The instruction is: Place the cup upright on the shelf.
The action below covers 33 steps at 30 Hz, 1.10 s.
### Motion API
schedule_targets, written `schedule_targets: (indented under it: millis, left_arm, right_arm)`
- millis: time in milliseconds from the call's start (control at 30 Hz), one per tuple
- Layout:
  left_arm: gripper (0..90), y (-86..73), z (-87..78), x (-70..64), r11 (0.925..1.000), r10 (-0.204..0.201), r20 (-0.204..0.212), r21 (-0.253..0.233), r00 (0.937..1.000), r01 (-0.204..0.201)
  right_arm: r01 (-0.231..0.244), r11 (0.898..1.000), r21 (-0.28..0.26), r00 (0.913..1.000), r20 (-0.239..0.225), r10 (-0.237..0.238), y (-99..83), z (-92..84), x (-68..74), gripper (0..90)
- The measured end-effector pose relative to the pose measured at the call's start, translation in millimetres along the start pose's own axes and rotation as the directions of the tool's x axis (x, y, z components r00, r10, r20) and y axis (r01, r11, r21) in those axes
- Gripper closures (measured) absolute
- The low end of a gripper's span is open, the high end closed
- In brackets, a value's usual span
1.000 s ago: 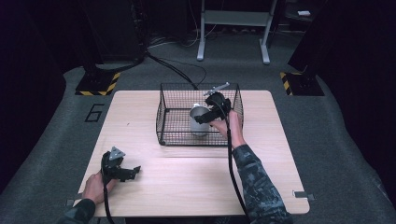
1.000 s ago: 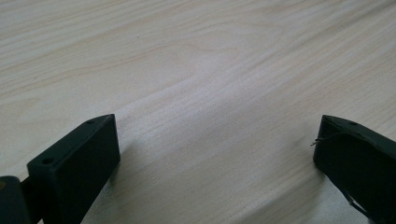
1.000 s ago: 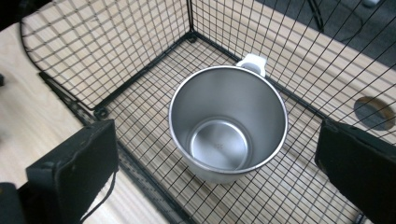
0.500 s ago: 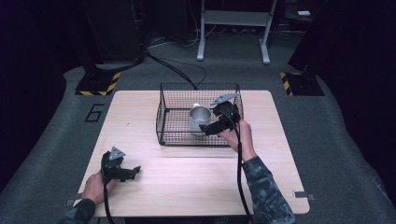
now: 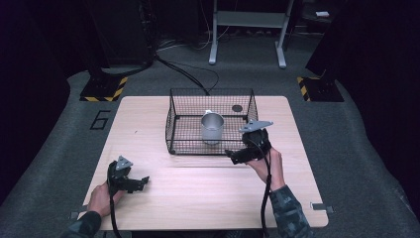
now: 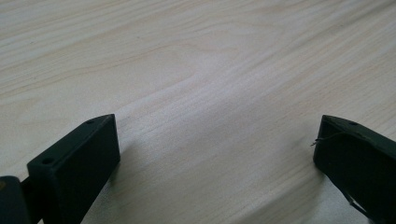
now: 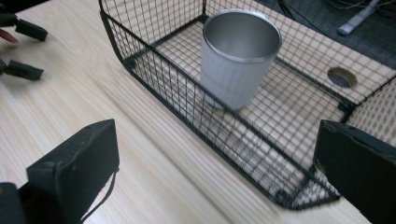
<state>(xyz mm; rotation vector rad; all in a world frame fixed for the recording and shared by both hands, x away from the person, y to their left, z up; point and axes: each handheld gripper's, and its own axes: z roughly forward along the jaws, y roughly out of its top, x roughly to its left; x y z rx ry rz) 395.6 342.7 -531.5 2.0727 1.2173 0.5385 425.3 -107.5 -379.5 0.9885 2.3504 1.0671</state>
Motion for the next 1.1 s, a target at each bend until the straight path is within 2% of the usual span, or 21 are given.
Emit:
schedule_targets:
  millis: [133,200,233,267,300,367,400,433,467,500,533,567,700,733,767,800,867,933,1000,1100]
  left_arm:
    - [0.4,0.0,0.0,0.1,1.0,0.001,0.0,0.001,1.0,-0.001]
    - [0.4,0.0,0.0,0.0,1.0,0.0,0.0,0.0,1.0,0.0]
    - [0.4,0.0,-0.1,0.1,1.0,0.001,-0.001,0.001,1.0,-0.001]
    - [0.4,0.0,-0.1,0.1,1.0,0.001,-0.001,0.001,1.0,-0.001]
    - [0.4,0.0,-0.1,0.1,1.0,0.001,0.0,0.001,1.0,-0.001]
    - [0.4,0.0,0.0,0.0,1.0,0.001,0.0,0.0,1.0,-0.001]
    - [0.4,0.0,0.0,0.0,1.0,0.001,0.0,0.0,1.0,-0.001]
    - [0.4,0.0,0.0,0.0,1.0,0.0,0.0,0.0,1.0,0.0]
    - [0.4,0.0,0.0,0.0,1.0,0.0,0.0,0.0,1.0,0.0]
    - [0.4,0.1,-0.1,0.1,1.0,0.002,-0.001,0.001,1.0,-0.002]
    - [0.4,0.1,-0.1,0.1,1.0,0.002,-0.001,0.001,1.0,-0.002]
    - [0.4,0.1,-0.1,0.0,1.0,0.002,-0.001,0.001,1.0,-0.002]
    - [0.3,0.1,-0.1,0.0,1.0,0.001,-0.002,0.001,1.0,-0.001]
    - [0.3,0.1,-0.1,0.0,1.0,0.001,-0.002,0.001,1.0,-0.001]
    - [0.3,0.1,0.0,-0.1,1.0,-0.001,0.0,0.001,1.0,0.001]
    - [0.3,0.1,0.0,-0.1,1.0,-0.001,0.0,0.001,1.0,0.001]
    - [0.3,0.1,0.2,-0.4,1.0,-0.005,-0.003,-0.004,1.0,0.005]
    - [0.3,0.0,0.3,-0.5,1.0,-0.007,-0.002,-0.003,1.0,0.007]
    - [0.3,0.0,0.3,-0.5,1.0,-0.006,-0.002,-0.003,1.0,0.006]
    - [0.3,0.0,0.2,-0.4,1.0,-0.005,-0.002,-0.003,1.0,0.005]
  right_arm:
    - [-0.015,1.0,0.003,0.9997,0.019,0.015,-23.1,-6.8,-3.2,0.0]
    - [-0.068,0.998,0.0,0.997,0.038,0.068,-44.0,-10.9,-8.0,0.0]
    - [-0.075,0.997,-0.001,0.9963,0.042,0.075,-51.7,-11.8,-11.0,0.0]
    - [-0.075,0.997,-0.001,0.9963,0.042,0.075,-51.7,-11.8,-11.0,0.0]
    - [-0.106,0.994,0.002,0.9926,0.059,0.106,-67.7,-14.0,-16.5,0.0]
    - [-0.143,0.99,0.012,0.9873,0.073,0.141,-85.3,-15.8,-22.0,0.0]
    - [-0.143,0.99,0.012,0.9873,0.073,0.141,-85.3,-15.8,-22.0,0.0]
    - [-0.184,0.983,0.02,0.9794,0.088,0.181,-104.1,-17.2,-28.5,0.0]
    - [-0.184,0.983,0.02,0.9794,0.088,0.181,-104.1,-17.2,-28.5,0.0]
    - [-0.21,0.977,0.033,0.9708,0.126,0.204,-123.8,-18.0,-35.1,0.0]
    - [-0.21,0.977,0.033,0.9708,0.126,0.204,-123.8,-18.0,-35.1,0.0]
    - [-0.249,0.968,0.038,0.9596,0.145,0.241,-144.6,-19.5,-41.6,0.0]
    - [-0.313,0.948,0.051,0.9341,0.197,0.298,-180.7,-22.1,-52.8,0.0]
    - [-0.313,0.948,0.051,0.9341,0.197,0.298,-180.7,-22.1,-52.8,0.0]
    - [-0.322,0.945,0.06,0.9257,0.229,0.301,-192.1,-23.1,-56.7,0.0]
    - [-0.326,0.944,0.06,0.9208,0.247,0.302,-195.7,-22.8,-57.8,0.0]
    - [-0.318,0.946,0.07,0.9187,0.269,0.289,-201.7,-22.7,-60.7,0.0]
    - [-0.327,0.943,0.062,0.911,0.287,0.297,-205.7,-20.9,-61.8,0.0]
    - [-0.325,0.942,0.078,0.9116,0.291,0.291,-209.2,-18.7,-63.1,0.0]
    - [-0.331,0.942,0.05,0.9102,0.281,0.305,-213.3,-17.6,-64.1,0.0]
